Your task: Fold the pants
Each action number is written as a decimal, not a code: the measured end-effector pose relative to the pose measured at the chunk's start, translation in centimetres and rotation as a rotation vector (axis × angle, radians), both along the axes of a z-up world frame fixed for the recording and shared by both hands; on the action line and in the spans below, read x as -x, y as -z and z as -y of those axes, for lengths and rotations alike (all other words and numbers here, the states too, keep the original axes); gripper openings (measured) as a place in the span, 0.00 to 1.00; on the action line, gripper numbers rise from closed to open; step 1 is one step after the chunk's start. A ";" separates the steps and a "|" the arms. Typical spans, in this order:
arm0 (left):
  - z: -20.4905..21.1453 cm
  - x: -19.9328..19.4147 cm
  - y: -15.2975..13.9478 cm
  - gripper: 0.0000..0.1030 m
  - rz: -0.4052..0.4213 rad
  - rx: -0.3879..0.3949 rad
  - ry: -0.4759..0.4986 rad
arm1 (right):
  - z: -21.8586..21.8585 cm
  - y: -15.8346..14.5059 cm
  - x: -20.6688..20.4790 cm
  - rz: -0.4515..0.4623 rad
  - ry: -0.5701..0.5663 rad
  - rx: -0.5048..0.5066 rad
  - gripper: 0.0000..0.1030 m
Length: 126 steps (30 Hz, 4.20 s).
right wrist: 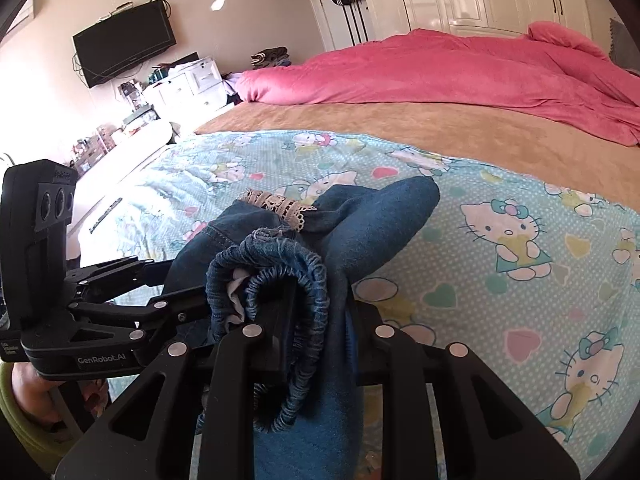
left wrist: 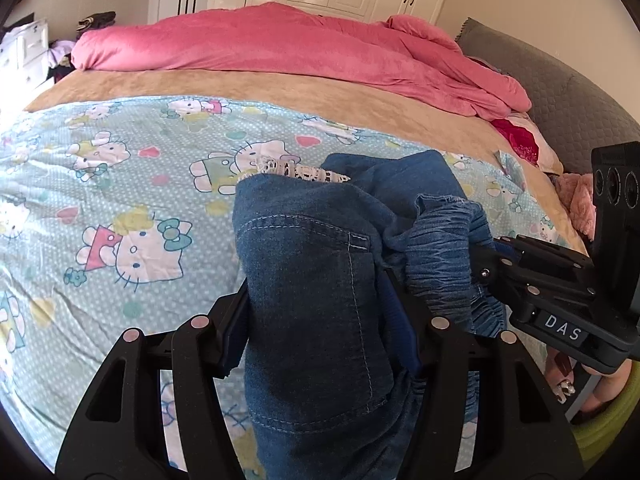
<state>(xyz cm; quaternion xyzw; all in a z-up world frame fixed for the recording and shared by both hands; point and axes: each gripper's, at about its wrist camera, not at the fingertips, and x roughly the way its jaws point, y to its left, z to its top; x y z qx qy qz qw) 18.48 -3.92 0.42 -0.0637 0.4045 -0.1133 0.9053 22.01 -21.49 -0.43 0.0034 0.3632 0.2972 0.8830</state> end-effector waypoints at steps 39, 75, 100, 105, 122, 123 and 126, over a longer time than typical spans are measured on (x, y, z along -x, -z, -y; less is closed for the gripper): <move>-1.9 7.0 -1.7 0.91 0.041 -0.089 -0.076 | 4.4 -3.1 7.2 0.090 0.209 0.050 0.96; -1.3 18.8 -3.4 0.91 0.135 -0.100 -0.121 | 5.9 -5.3 19.0 0.240 0.241 0.052 0.96; -1.2 18.3 1.1 0.91 0.020 -0.112 -0.132 | 5.1 1.2 18.1 0.079 0.246 0.115 0.96; -1.3 18.0 1.3 0.91 0.012 -0.114 -0.135 | 5.1 1.7 17.9 0.068 0.248 0.114 0.96; -1.4 18.0 2.0 0.91 -0.002 -0.111 -0.140 | 4.6 2.4 18.1 0.054 0.240 0.126 0.96; -1.4 18.0 2.0 0.91 -0.003 -0.111 -0.140 | 4.6 2.4 18.1 0.054 0.239 0.126 0.96; -1.4 18.0 1.9 0.91 -0.005 -0.114 -0.143 | 4.5 2.3 18.2 0.054 0.238 0.127 0.96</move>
